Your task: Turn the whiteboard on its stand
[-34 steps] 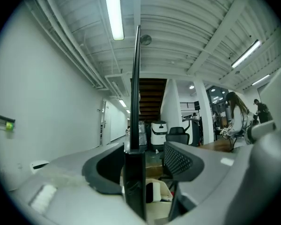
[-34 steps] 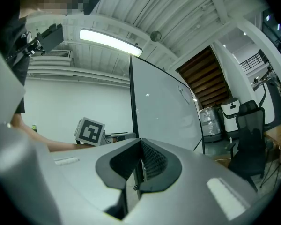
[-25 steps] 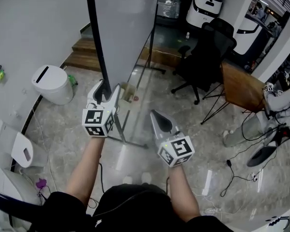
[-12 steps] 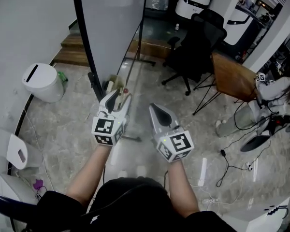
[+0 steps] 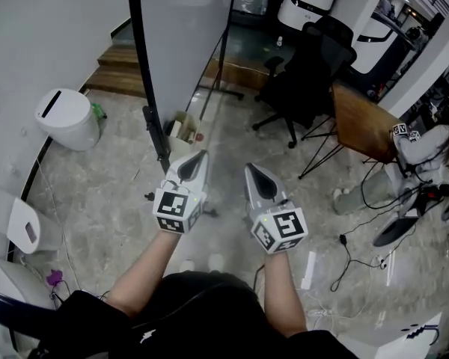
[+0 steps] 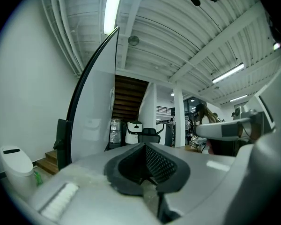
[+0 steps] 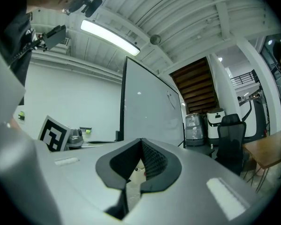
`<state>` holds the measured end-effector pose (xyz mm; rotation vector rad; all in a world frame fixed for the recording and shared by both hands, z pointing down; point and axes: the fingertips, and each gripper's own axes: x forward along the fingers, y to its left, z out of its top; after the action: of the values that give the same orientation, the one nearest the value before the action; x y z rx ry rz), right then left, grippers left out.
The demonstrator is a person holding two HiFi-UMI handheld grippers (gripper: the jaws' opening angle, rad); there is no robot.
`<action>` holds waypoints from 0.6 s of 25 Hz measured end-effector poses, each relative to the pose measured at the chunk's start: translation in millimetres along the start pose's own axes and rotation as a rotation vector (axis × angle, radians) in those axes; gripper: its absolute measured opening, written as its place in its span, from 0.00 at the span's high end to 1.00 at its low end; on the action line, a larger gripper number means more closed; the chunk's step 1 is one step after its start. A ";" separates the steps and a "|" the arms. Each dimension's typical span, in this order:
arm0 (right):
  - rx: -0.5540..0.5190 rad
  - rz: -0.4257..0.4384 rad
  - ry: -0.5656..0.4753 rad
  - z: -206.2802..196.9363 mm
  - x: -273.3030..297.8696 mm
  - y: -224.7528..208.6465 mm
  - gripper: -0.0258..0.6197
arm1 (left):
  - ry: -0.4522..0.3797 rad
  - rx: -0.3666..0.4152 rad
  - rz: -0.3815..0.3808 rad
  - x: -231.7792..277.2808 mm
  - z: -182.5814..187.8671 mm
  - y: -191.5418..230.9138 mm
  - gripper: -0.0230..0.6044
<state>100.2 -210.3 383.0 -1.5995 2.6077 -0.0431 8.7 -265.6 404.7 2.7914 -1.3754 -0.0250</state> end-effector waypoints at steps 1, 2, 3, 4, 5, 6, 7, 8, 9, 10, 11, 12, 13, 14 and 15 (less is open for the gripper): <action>0.000 0.000 0.001 -1.0 0.9 1.1 0.95 | 0.000 0.001 0.002 -1.0 -0.8 1.6 0.96; -0.001 0.002 0.003 -2.0 1.8 2.6 0.95 | 0.000 -0.001 0.002 -2.2 -1.6 3.5 0.96; -0.002 0.004 0.004 -2.9 2.8 4.8 0.95 | -0.001 -0.004 0.003 -3.8 -2.5 5.7 0.96; -0.003 0.007 0.005 -3.3 3.9 7.2 0.95 | -0.001 -0.007 0.004 -5.7 -3.0 8.4 0.96; -0.004 0.009 0.005 -3.3 5.3 9.8 0.95 | -0.002 -0.009 0.005 -7.5 -2.9 11.3 0.96; -0.005 0.010 0.006 -3.3 6.8 12.3 0.95 | -0.003 -0.012 0.005 -9.0 -2.6 14.2 0.96; -0.004 0.011 0.008 -3.5 8.3 14.6 0.95 | -0.002 -0.015 0.004 -10.5 -2.8 16.6 0.96; -0.003 0.013 0.009 -3.9 9.8 16.8 0.95 | 0.000 -0.016 0.004 -11.9 -3.6 18.8 0.96; -0.002 0.015 0.011 -4.3 11.3 19.2 0.95 | 0.003 -0.014 0.004 -13.4 -4.9 21.1 0.96; -0.002 0.018 0.012 -4.7 12.8 21.6 0.95 | 0.008 -0.012 0.008 -15.2 -6.8 24.0 0.96; -0.003 0.022 0.013 -5.1 14.4 24.0 0.95 | 0.013 -0.011 0.014 -17.1 -9.3 27.7 0.96; -0.005 0.023 0.015 -5.9 15.8 26.4 0.95 | 0.018 -0.012 0.020 -19.1 -12.2 32.0 0.96; -0.006 0.023 0.018 -7.0 17.2 28.7 0.95 | 0.023 -0.014 0.026 -21.2 -15.4 36.8 0.96; -0.007 0.022 0.022 -8.3 18.4 31.1 0.95 | 0.027 -0.015 0.029 -23.4 -19.0 41.7 0.96; -0.007 0.020 0.025 -9.5 19.7 33.6 0.95 | 0.031 -0.013 0.031 -25.7 -22.5 46.5 0.96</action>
<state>60.6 -212.8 389.2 -1.5853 2.6455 -0.0527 -43.2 -273.1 428.8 2.7474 -1.4058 0.0093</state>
